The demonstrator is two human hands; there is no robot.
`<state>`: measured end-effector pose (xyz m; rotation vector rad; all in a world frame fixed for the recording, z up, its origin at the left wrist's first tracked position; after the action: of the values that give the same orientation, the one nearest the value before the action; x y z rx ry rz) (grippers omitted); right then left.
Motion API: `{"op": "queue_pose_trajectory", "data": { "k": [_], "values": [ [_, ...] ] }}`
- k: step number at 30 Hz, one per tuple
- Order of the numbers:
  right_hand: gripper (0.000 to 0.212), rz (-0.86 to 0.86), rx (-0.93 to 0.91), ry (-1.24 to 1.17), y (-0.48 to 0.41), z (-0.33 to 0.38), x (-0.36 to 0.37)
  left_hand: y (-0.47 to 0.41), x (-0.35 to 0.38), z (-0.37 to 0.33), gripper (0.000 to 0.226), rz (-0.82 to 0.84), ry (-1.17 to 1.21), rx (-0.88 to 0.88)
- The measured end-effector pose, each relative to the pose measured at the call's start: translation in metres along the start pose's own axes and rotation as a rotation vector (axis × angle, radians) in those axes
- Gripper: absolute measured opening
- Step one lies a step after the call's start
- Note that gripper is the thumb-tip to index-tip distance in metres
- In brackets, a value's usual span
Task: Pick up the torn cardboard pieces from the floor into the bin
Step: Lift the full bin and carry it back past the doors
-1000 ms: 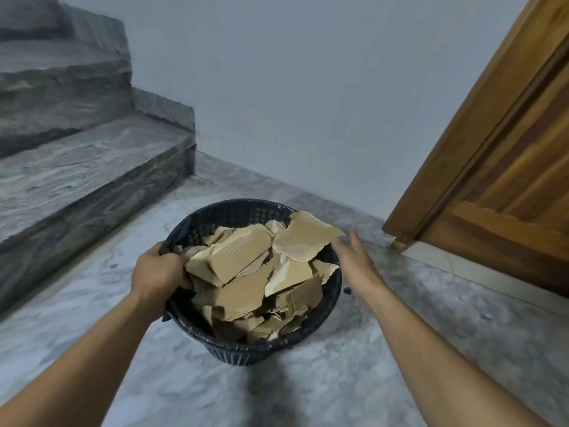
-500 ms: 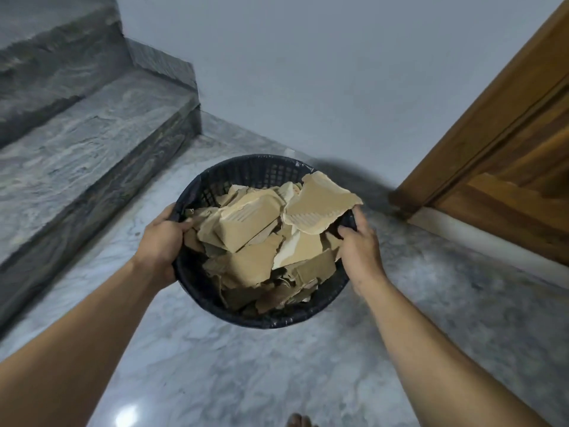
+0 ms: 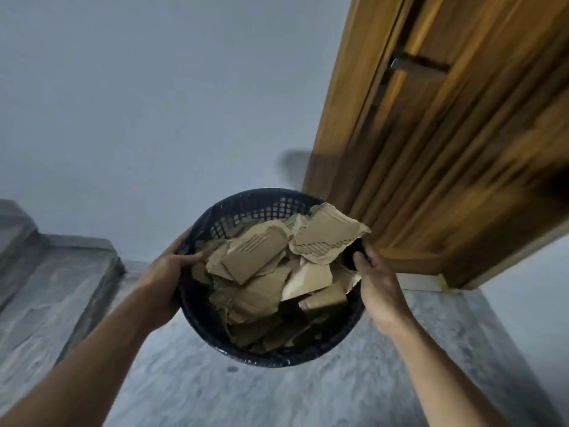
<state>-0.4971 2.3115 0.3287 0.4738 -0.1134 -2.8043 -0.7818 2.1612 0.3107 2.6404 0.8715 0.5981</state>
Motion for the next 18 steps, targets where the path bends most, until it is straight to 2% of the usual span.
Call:
{"op": "queue_pose_trajectory", "data": {
  "k": [4,8,10,16,18],
  "values": [
    [0.042,-0.202,-0.018,0.032,0.035,0.071,-0.075,0.034,0.078,-0.062,0.047,0.130,-0.005,0.044],
    [0.022,-0.428,0.001,-0.026,0.093,0.116,-0.151,0.072,0.155,-0.106,0.051,0.271,-0.010,0.029],
    [0.024,-0.513,0.047,-0.069,0.131,0.129,-0.192,0.095,0.197,-0.119,0.050,0.350,-0.049,0.013],
    [0.035,-0.782,0.135,-0.155,0.264,0.139,-0.320,0.184,0.338,-0.105,0.032,0.551,-0.202,-0.117],
    [0.036,-0.880,0.156,-0.196,0.313,0.131,-0.360,0.224,0.390,-0.085,0.026,0.705,-0.276,-0.176]
  ]
}}
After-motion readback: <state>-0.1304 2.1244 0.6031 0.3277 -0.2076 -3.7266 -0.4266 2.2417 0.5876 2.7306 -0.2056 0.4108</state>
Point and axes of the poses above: each hand's wrist, its own y-axis away from the middle knuckle, its own x-axis out of the palm, z = x × y, the point moved 2 cm from there along -y, towards the middle knuckle
